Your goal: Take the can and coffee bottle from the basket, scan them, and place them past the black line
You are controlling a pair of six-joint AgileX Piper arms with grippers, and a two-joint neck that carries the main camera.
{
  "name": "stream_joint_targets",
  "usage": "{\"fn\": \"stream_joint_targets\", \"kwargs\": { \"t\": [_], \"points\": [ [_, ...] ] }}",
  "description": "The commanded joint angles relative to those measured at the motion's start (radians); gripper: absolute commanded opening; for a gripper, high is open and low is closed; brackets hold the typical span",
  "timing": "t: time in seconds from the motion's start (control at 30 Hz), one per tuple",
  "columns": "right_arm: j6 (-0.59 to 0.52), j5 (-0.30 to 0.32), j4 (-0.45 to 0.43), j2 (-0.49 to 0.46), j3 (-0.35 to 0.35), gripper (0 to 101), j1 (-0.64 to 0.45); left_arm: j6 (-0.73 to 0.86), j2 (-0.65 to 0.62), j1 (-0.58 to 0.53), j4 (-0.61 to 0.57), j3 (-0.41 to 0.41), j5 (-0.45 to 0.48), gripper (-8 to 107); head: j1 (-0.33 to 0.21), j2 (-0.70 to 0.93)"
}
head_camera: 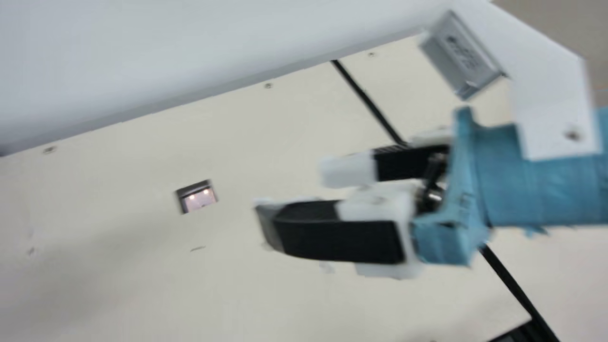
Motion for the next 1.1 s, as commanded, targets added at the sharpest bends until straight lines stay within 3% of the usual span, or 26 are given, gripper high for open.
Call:
{"fn": "stream_joint_targets", "kwargs": {
  "t": [0.0,0.23,0.67,0.9,1.07],
  "points": [
    [0.000,0.000,0.000,0.000,0.000,101,0.000,0.000,0.000,0.000,0.000,0.000,0.000,90,-0.009,0.069],
    [0.000,0.000,0.000,0.000,0.000,101,0.000,0.000,0.000,0.000,0.000,0.000,0.000,90,-0.053,0.329],
    [0.000,0.000,0.000,0.000,0.000,101,0.000,0.000,0.000,0.000,0.000,0.000,0.000,90,-0.193,0.795],
    [0.000,0.000,0.000,0.000,0.000,101,0.000,0.000,0.000,0.000,0.000,0.000,0.000,90,-0.236,0.976],
    [0.000,0.000,0.000,0.000,0.000,101,0.000,0.000,0.000,0.000,0.000,0.000,0.000,90,-0.236,0.976]
  ]
}}
